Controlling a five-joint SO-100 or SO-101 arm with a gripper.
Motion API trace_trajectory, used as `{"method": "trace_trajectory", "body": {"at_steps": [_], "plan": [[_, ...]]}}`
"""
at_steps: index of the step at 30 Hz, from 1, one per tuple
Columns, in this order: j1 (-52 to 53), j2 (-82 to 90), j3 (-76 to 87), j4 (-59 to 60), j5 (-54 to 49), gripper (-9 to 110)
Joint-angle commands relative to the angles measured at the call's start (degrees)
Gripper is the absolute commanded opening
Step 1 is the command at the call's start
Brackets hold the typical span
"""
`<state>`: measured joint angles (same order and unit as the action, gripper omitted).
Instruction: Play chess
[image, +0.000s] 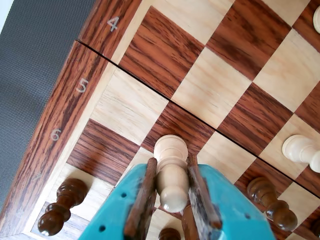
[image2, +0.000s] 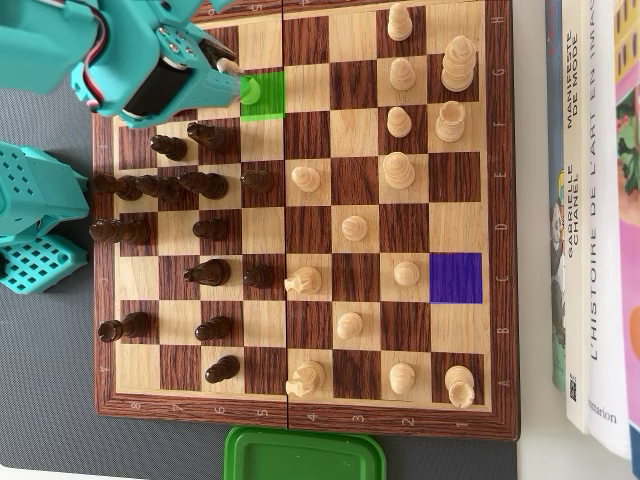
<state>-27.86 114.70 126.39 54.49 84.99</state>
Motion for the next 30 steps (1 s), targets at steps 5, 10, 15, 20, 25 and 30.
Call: {"method": "trace_trajectory", "body": {"at_steps": [5, 10, 15, 20, 25, 30], "plan": [[0.1, 0.3, -2.9, -2.2, 0.4, 3], [0.1, 0.3, -2.5, -2.2, 0.4, 3], [0.3, 0.2, -2.3, -2.2, 0.4, 3], [0.7, -1.6, -2.5, -2.2, 0.4, 3], [0.7, -2.5, -2.8, -2.2, 0.4, 3], [1.1, -2.5, -2.8, -2.2, 0.4, 3]]}}
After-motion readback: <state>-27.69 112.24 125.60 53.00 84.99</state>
